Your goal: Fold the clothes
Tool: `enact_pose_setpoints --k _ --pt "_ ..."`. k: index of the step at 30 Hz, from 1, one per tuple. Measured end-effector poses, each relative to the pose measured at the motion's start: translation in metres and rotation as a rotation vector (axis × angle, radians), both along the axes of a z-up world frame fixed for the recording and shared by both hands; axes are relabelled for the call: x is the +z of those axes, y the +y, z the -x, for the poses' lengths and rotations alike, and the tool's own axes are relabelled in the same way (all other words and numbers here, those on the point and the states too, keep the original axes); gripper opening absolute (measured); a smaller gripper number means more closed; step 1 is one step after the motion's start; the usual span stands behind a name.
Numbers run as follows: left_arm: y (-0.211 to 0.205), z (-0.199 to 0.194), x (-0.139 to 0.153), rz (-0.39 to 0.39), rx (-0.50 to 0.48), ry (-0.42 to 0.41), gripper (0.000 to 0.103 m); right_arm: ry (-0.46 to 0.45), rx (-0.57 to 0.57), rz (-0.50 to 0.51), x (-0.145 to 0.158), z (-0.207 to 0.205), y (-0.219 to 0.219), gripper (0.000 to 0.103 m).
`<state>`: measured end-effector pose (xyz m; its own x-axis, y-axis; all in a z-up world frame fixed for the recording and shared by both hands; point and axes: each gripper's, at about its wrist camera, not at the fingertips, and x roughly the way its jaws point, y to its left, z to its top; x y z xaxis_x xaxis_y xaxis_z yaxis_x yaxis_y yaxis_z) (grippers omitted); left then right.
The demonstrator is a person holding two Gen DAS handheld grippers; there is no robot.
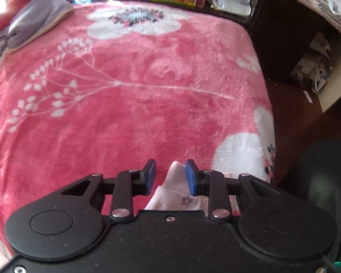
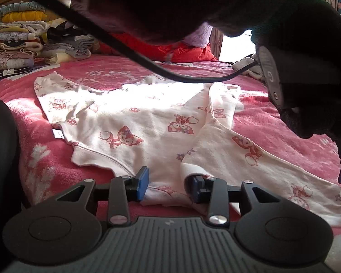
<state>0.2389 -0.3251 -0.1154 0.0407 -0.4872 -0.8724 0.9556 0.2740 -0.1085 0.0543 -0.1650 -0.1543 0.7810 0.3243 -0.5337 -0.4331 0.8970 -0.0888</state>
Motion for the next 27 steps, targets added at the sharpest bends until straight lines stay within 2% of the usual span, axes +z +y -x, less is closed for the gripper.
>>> enact_pose_setpoints --k 3,4,5,7,11,15,20,24,27 --pt "0.001 -0.004 -0.004 0.000 -0.014 0.056 0.025 0.004 0.002 -0.007 -0.002 0.001 0.000 0.040" --pt "0.002 -0.005 -0.004 0.008 -0.015 0.063 0.021 0.005 0.002 -0.011 -0.002 0.001 0.000 0.040" --pt "0.003 -0.005 -0.003 0.019 -0.011 0.066 0.006 0.006 0.002 -0.013 -0.002 0.001 -0.001 0.040" --pt "0.008 -0.002 0.002 0.045 -0.016 0.055 0.005 0.006 0.002 -0.011 -0.002 0.001 0.000 0.041" --pt "0.034 0.006 0.027 0.145 0.009 0.014 0.004 0.005 -0.001 -0.011 -0.002 0.000 0.000 0.041" --pt "0.086 0.005 0.060 0.293 0.094 -0.012 0.004 -0.002 -0.002 -0.003 -0.003 0.000 0.000 0.042" --pt "0.177 0.013 0.099 0.499 0.238 -0.052 0.004 -0.012 -0.009 0.010 -0.004 0.001 0.001 0.046" --pt "0.264 0.026 0.112 0.676 0.405 -0.090 0.004 -0.022 -0.015 0.021 -0.004 0.002 0.002 0.048" --pt "0.324 0.037 0.107 0.822 0.535 -0.101 0.004 -0.034 -0.018 0.033 -0.005 0.004 0.003 0.050"
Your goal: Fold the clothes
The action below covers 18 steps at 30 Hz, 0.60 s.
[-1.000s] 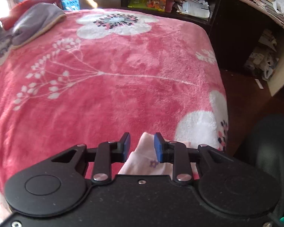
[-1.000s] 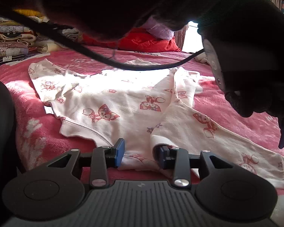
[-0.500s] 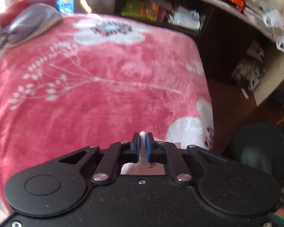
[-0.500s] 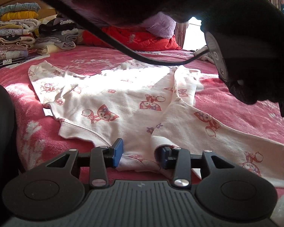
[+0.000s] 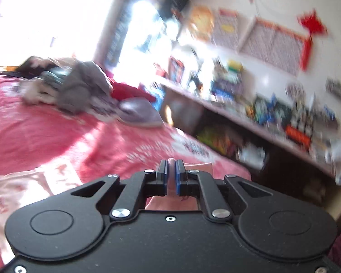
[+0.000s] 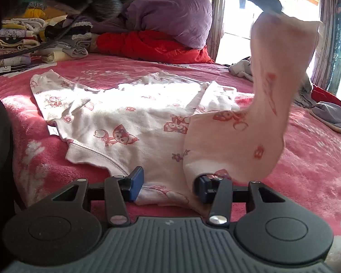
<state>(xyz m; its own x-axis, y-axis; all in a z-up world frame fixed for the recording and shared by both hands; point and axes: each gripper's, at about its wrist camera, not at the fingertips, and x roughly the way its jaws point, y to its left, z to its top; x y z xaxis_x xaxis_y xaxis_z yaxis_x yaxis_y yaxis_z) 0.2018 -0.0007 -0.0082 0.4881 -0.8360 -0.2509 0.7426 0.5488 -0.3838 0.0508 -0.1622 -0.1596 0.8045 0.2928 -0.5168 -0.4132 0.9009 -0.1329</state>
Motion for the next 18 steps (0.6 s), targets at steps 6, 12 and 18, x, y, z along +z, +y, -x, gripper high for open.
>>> enact_pose_setpoints --k 6,12,18 --pt "0.085 0.026 -0.033 0.195 0.174 0.032 0.004 -0.029 -0.007 0.036 -0.001 0.003 0.004 0.055" --pt "0.119 0.041 -0.048 0.270 0.187 0.050 0.004 -0.049 -0.003 0.072 0.003 0.008 0.006 0.060" --pt "0.139 0.046 -0.056 0.309 0.170 0.041 0.004 -0.123 -0.013 0.069 0.022 0.031 0.000 0.069"
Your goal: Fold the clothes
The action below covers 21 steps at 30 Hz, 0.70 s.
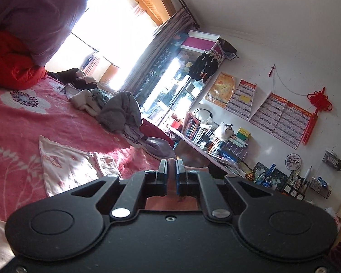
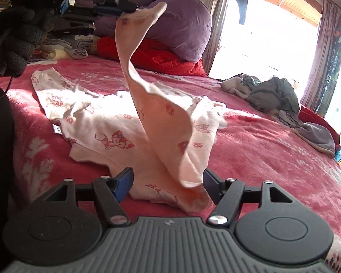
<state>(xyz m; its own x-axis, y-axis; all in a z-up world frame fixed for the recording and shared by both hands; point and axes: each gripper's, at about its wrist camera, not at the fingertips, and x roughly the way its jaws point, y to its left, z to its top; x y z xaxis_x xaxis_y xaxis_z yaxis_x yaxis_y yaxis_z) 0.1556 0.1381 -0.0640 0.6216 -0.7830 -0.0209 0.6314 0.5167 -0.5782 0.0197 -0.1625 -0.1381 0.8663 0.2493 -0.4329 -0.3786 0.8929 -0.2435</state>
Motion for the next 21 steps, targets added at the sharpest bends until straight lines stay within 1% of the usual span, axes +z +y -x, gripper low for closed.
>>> enact_pose_setpoints --k 2,4,7,11,14,16,18,19,20,21 --pt "0.009 0.001 -0.003 0.024 0.021 0.004 0.004 -0.025 -0.015 -0.013 0.006 0.001 -0.003 0.077" --pt "0.017 0.001 -0.008 0.046 0.046 0.017 0.004 -0.010 -0.038 -0.014 0.004 -0.003 -0.006 0.077" --pt "0.023 -0.003 -0.013 0.062 0.083 0.043 0.004 0.028 -0.059 -0.007 -0.001 -0.009 -0.010 0.074" --pt "0.020 -0.007 -0.019 0.037 0.101 0.079 0.004 0.016 -0.046 -0.008 0.000 -0.007 -0.013 0.059" --pt "0.016 -0.008 -0.019 0.028 0.106 0.083 0.004 0.009 -0.012 -0.004 -0.004 -0.004 -0.008 0.061" --pt "0.016 -0.009 -0.019 0.030 0.113 0.090 0.004 0.126 0.051 0.013 -0.014 -0.015 -0.004 0.062" --pt "0.015 -0.010 -0.021 0.021 0.119 0.099 0.004 0.177 0.065 -0.001 -0.018 -0.020 -0.005 0.062" --pt "0.016 -0.010 -0.021 0.022 0.121 0.100 0.004 0.181 0.057 -0.010 -0.014 -0.021 -0.007 0.061" --pt "0.016 -0.009 -0.021 0.025 0.125 0.099 0.004 0.164 0.054 -0.003 -0.009 -0.019 -0.007 0.061" --pt "0.017 -0.008 -0.022 0.027 0.129 0.098 0.004 0.119 0.057 0.015 -0.004 -0.013 -0.006 0.062"
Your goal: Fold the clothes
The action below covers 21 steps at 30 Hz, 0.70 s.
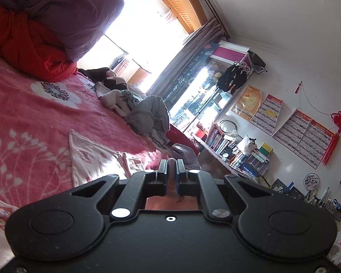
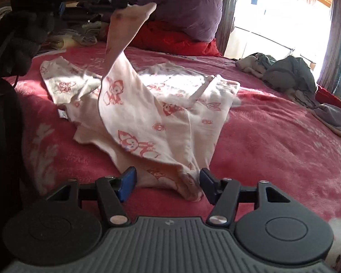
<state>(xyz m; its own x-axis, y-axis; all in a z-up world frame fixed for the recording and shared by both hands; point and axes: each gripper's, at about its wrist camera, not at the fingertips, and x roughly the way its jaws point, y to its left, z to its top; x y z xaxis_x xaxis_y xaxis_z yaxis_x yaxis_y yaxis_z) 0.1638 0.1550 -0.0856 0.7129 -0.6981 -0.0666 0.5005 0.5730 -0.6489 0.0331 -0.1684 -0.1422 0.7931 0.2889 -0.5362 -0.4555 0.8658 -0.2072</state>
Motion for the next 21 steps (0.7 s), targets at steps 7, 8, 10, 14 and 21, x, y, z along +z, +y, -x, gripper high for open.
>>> enact_pose_setpoints --k 7,8,10,14,21 --pt "0.002 0.000 0.000 0.012 0.019 0.000 0.004 0.088 0.119 -0.068 -0.011 -0.008 0.006 0.079" --pt "0.002 0.001 0.000 0.012 0.017 -0.003 0.004 0.084 0.123 -0.055 -0.012 -0.008 0.008 0.079" --pt "0.002 0.001 0.001 0.012 0.011 -0.009 0.004 0.079 0.119 -0.063 -0.008 -0.006 0.008 0.077" --pt "-0.006 -0.003 0.005 0.014 -0.016 -0.023 0.004 0.006 0.134 -0.042 0.002 0.007 0.008 0.076" --pt "-0.034 -0.029 0.014 0.019 -0.096 -0.045 0.004 -0.001 0.184 -0.099 0.006 -0.004 0.016 0.076"
